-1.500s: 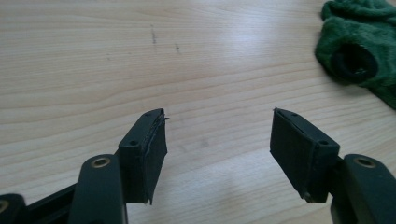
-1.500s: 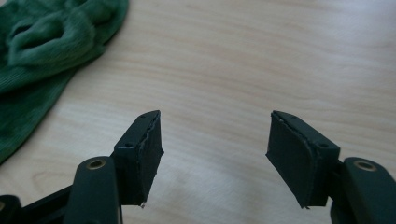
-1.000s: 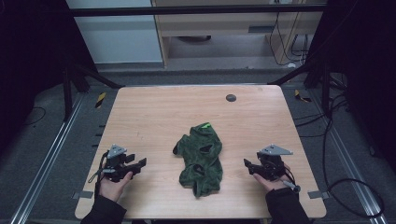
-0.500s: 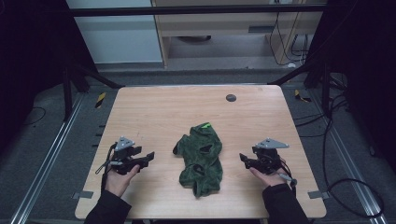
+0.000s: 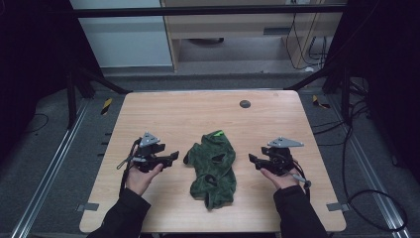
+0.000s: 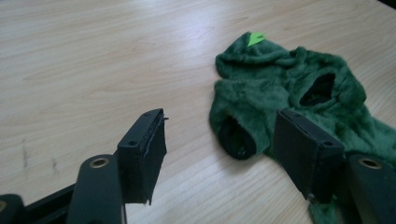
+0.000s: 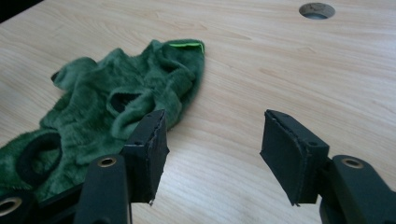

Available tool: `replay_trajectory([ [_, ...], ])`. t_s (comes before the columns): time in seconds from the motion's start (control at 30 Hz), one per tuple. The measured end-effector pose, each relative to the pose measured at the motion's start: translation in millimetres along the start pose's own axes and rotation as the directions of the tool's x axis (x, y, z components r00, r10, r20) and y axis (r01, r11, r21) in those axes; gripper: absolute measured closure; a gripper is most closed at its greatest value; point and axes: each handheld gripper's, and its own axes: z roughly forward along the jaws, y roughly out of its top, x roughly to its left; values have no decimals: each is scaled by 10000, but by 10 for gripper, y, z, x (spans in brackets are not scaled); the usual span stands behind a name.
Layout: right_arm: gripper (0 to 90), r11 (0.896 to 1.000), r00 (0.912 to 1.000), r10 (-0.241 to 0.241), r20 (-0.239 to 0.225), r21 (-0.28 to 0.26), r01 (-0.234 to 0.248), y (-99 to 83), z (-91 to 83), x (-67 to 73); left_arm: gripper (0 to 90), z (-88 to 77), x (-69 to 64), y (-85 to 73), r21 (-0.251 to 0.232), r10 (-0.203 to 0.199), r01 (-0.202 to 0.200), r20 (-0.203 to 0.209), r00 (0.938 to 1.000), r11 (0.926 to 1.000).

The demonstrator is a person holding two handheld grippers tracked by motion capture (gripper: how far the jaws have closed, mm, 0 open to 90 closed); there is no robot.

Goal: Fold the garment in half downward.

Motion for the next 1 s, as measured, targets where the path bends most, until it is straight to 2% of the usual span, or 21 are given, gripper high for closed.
replay_trajectory([
  [0.13, 413, 10000, 9997, 60, -217, -52, -61, 87, 52, 32, 350, 73, -31, 82, -42, 45, -44, 211, 9998, 10000],
  [0.33, 429, 10000, 9994, -52, -337, 64, 54, 167, 145, 69, 361, 173, -56, 164, 20, 263, -264, 248, 9993, 9996],
  [0.47, 446, 9998, 9993, -198, -326, 83, 201, 225, 198, 79, 368, 240, -57, 215, 52, 326, -327, 231, 9992, 9995],
  [0.57, 458, 9998, 9991, -166, -383, 69, 169, 260, 236, 97, 386, 288, -54, 241, 56, 306, -309, 379, 9988, 9995],
  [0.67, 470, 9993, 9990, -379, -246, 60, 381, 287, 284, 98, 403, 328, -56, 258, 54, 333, -336, 423, 9985, 9994],
  [0.8, 480, 9991, 9990, -396, -196, 131, 398, 335, 347, 98, 413, 388, -59, 287, 161, 467, -474, 422, 9980, 9987],
  [1.0, 490, 9989, 9991, -360, -213, 294, 366, 368, 469, 105, 428, 499, -50, 308, 289, 435, -450, 527, 9977, 9986],
])
